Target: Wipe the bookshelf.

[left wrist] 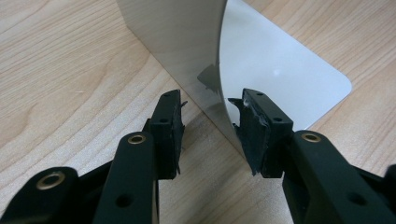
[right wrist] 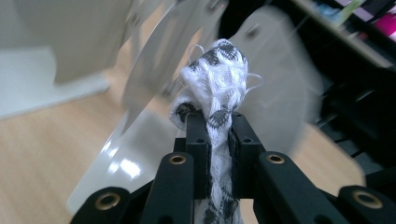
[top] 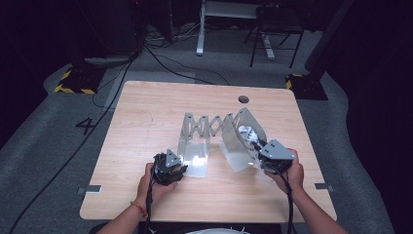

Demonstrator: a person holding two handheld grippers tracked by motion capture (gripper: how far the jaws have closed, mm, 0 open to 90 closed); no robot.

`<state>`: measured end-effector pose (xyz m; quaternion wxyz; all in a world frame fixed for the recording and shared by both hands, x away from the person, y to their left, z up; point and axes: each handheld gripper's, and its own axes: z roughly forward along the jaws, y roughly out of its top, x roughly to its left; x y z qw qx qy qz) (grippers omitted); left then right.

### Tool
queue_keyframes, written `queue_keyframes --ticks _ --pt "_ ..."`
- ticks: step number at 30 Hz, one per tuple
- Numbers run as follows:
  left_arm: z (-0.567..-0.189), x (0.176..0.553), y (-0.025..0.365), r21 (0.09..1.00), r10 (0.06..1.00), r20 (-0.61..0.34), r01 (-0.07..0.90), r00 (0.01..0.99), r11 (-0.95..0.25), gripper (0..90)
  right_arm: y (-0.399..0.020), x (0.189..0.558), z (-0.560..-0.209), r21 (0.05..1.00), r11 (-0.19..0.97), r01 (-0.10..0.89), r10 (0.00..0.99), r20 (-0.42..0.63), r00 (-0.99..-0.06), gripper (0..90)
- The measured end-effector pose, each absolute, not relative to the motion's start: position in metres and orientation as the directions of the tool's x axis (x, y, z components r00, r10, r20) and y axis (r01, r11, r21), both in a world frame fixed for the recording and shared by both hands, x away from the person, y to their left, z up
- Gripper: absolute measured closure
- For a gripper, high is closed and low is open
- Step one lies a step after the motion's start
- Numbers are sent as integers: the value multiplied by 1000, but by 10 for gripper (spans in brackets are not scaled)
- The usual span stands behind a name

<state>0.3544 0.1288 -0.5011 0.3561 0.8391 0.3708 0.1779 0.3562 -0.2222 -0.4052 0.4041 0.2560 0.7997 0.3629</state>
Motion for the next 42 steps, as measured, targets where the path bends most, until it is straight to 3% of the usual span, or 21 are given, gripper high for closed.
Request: queue_keyframes --ticks 6,11,22,34,42 --pt "-501 354 129 730 751 39 495 659 -472 593 -232 350 -376 830 554 63 737 -454 -500 816" --pt "-501 354 128 731 751 36 495 659 -470 593 -231 349 -378 816 574 65 723 -468 -508 817" --pt "-501 353 128 730 750 42 492 660 -474 593 -219 357 -408 751 651 114 660 -485 -574 816" --pt "-501 354 129 730 751 28 499 660 -467 590 -203 379 -464 643 725 245 598 -411 -688 816" --pt "-501 356 130 729 745 8 506 667 -461 587 -199 386 -482 600 750 279 589 -414 -695 815"
